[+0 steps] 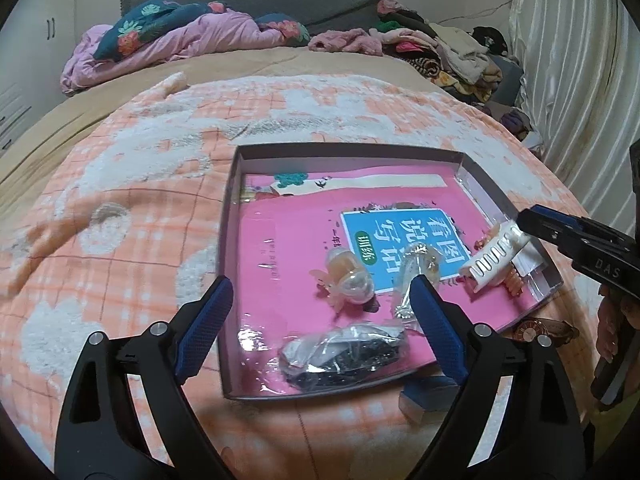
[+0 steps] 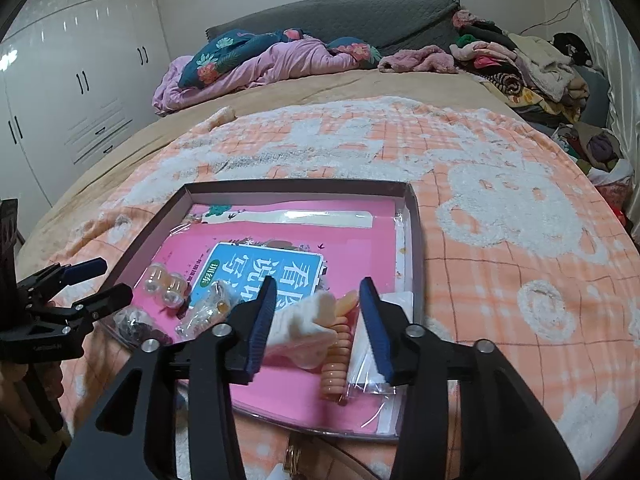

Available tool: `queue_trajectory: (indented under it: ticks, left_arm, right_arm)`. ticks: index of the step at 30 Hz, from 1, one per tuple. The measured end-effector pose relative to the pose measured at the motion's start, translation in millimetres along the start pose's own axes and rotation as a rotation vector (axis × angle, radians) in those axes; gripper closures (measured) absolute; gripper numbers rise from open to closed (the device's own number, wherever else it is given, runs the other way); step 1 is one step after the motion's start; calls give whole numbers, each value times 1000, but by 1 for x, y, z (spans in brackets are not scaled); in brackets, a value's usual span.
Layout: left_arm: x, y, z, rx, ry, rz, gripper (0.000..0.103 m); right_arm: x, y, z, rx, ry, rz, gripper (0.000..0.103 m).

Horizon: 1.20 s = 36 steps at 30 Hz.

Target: Organize jewelry

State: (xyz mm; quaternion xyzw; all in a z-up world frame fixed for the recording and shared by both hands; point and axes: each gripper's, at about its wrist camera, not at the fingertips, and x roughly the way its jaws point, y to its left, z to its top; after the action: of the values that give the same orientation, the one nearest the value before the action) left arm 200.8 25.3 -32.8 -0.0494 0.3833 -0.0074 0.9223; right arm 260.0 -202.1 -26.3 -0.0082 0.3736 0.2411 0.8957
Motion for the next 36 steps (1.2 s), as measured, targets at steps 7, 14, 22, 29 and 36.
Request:
queue_trajectory:
  ticks: [7,14,22,29,36]
  left_arm:
    - [-12,11,3,-21,-30,18,13]
    - [-32,20,5,-63,-91,20,10]
    - [-60,21,11,-85,-142,4,10]
    - [-85,16,12,-82,-183,4,10]
    - [-105,9,10,-73,-206,4,10]
  right_arm:
    - [-19,-4,2,26,-43,0,36]
    - [-41,-7,5,49,-96,-5,23]
    - [-72,-5,5,69,-142,13,21]
    - [-100,4,3,58,-182,19,18]
    - [-119,9,-2,59,-193,-7,18]
